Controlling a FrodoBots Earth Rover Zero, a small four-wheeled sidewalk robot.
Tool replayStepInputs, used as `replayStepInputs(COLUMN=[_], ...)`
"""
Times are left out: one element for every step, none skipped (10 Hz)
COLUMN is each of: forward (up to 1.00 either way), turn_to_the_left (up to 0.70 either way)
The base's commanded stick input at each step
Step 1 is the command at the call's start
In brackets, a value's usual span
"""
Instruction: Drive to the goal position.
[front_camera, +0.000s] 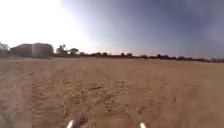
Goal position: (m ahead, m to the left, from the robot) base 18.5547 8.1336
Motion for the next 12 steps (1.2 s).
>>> replayStepInputs(forward=[1.00, 1.00, 1.00, 1.00, 1.00, 1.00, 1.00, 1.00, 1.00, 1.00, 1.00, 1.00], turn_to_the_left=[0.00, 0.00, 0.00, 0.00, 0.00, 0.00, 0.00, 0.00, 0.00, 0.00, 0.00, 0.00])
